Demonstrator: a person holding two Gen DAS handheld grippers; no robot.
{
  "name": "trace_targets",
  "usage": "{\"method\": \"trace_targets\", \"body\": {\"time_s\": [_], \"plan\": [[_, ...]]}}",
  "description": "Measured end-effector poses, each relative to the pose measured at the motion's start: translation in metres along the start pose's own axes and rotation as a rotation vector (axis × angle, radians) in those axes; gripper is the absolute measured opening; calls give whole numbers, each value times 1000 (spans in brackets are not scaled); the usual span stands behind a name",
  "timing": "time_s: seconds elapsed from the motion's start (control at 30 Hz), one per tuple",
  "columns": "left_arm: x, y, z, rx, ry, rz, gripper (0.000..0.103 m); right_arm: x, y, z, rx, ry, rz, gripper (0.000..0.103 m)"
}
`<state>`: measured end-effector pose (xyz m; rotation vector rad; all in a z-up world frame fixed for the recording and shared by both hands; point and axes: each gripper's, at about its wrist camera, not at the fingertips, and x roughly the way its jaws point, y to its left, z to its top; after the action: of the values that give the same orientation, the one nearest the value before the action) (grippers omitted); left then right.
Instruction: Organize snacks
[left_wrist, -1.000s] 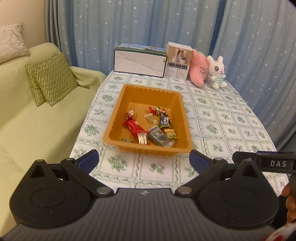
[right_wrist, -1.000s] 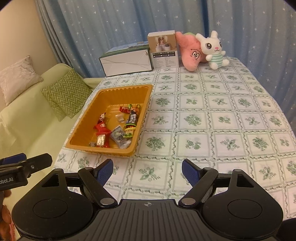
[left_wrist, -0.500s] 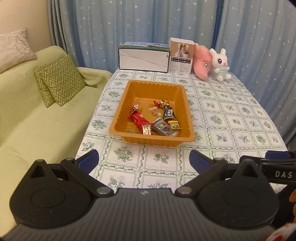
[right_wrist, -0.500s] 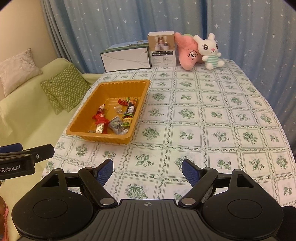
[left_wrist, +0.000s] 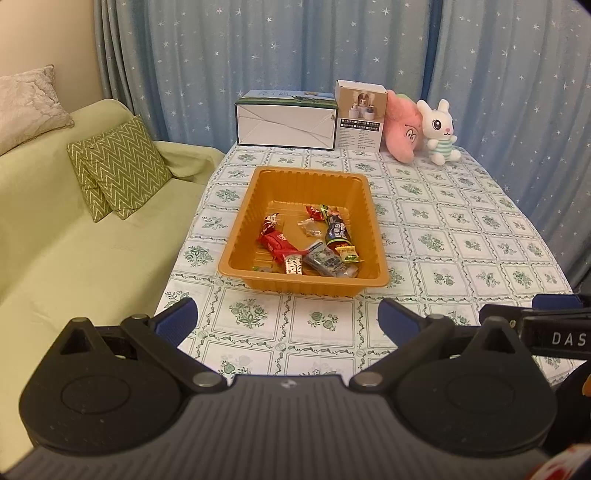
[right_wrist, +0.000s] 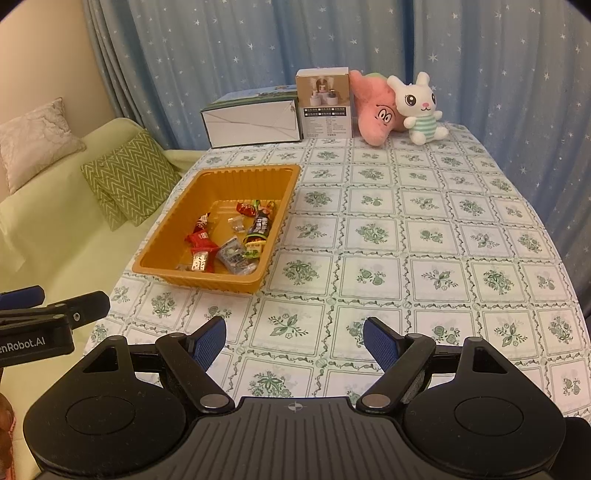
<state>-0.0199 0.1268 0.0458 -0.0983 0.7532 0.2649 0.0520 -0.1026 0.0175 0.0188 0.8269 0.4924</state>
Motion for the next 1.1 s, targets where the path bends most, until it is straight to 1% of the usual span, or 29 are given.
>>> {"method": "trace_targets", "body": {"time_s": [0.8,1.1], "plan": [[1,1,-1,-13,-1,-5,103,1,0,2,-5,3,-1,81],[2,0,-2,-13,2,-6,103,3,-2,-2,-2,6,0,81]]}}
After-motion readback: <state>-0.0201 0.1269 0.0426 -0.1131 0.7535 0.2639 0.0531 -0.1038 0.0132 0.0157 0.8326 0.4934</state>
